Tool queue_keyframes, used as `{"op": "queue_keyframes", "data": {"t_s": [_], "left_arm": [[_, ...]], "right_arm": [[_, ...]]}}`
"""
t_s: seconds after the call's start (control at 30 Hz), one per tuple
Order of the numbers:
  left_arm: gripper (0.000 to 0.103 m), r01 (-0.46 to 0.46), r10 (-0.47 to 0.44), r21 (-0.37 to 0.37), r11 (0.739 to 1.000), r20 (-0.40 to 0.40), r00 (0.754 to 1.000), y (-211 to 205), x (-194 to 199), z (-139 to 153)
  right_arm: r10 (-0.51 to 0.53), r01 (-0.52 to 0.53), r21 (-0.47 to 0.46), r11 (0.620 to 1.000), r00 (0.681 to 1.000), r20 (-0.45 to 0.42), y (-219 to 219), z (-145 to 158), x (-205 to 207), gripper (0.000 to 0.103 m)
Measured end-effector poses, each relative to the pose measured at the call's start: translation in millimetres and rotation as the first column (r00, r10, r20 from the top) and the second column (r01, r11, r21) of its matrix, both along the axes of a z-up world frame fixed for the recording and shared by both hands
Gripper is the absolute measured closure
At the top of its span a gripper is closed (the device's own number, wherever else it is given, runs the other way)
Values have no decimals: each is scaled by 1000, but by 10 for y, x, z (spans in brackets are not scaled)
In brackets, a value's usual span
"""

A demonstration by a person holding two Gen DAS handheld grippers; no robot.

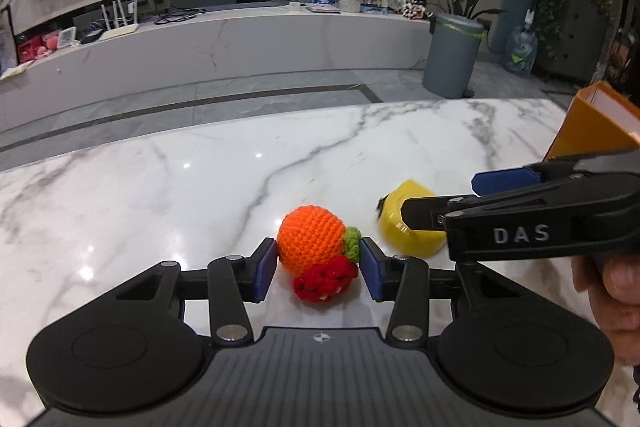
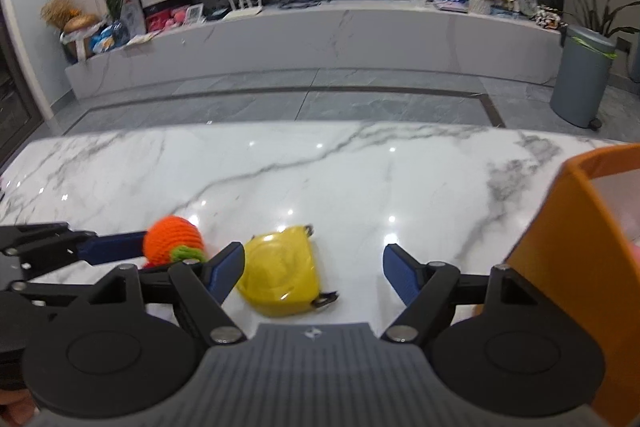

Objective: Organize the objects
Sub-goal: 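Grasp the crocheted fruit with the left tool while the right tool grasps the tape measure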

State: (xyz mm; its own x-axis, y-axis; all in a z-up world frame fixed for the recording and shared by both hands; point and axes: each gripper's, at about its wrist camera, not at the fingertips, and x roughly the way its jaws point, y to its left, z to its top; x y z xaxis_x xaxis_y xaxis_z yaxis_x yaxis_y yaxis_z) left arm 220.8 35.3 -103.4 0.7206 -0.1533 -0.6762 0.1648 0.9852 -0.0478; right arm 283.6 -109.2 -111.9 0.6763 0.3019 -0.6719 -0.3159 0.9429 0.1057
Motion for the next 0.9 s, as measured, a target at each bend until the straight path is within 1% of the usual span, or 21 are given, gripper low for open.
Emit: {"op": "queue_keyframes", "data": {"t_s": [0.1, 0.23, 0.27, 0.3, 0.33, 0.37, 0.43, 0.47, 0.5, 0.57, 0.63, 0.73, 0.83, 0.9], "left_arm": [[52, -37, 37, -10, 999, -15, 999, 80, -91, 10], [52, -59, 58, -27, 998, -16, 998, 162, -236, 3], [52, -65, 64, -36, 997, -15, 998, 182, -273, -2], [52, -73, 72, -49, 996, -16, 997, 202, -309, -8], [52, -82, 81, -63, 995, -16, 997, 218, -339, -13], [52, -95, 94, -79, 992, -18, 995, 231, -365, -21], [53, -124, 121, -106, 987, -31, 992, 252, -401, -46], [54, -132, 127, -117, 984, -42, 991, 256, -412, -62], [57, -135, 129, -123, 983, -60, 990, 249, -421, -85], [61, -133, 129, -85, 987, -49, 990, 174, -458, -98], [62, -133, 131, -58, 989, -43, 990, 105, -497, -95], [63, -142, 138, -108, 984, -42, 990, 98, -573, -88], [63, -180, 175, -169, 969, -42, 984, 121, -687, -97], [63, -188, 184, -175, 967, -36, 982, 82, -799, -103]], "right_arm": [[32, -32, -23, 999, 1000, -1, 100, -51, 5, 25], [57, -58, -71, 996, 998, -16, 241, -176, 37, 24], [61, -61, -89, 994, 998, -1, 278, -198, 33, 26], [67, -65, -109, 992, 998, 9, 296, -205, 27, 28], [76, -72, -121, 990, 997, 23, 319, -207, 13, 34], [81, -78, -115, 990, 996, 27, 326, -201, 2, 40], [91, -87, -119, 989, 995, 34, 345, -187, -27, 49], [93, -88, -126, 988, 995, 37, 349, -182, -43, 49], [92, -87, -125, 988, 995, 38, 342, -182, -58, 49], [95, -89, -123, 988, 994, 45, 324, -188, -95, 50], [95, -89, -119, 989, 994, 48, 293, -185, -137, 50], [89, -82, -114, 990, 995, 54, 234, -187, -237, 50], [83, -77, -107, 991, 995, 54, 162, -184, -391, 50], [86, -79, -106, 991, 995, 57, 118, -187, -535, 50]]}}
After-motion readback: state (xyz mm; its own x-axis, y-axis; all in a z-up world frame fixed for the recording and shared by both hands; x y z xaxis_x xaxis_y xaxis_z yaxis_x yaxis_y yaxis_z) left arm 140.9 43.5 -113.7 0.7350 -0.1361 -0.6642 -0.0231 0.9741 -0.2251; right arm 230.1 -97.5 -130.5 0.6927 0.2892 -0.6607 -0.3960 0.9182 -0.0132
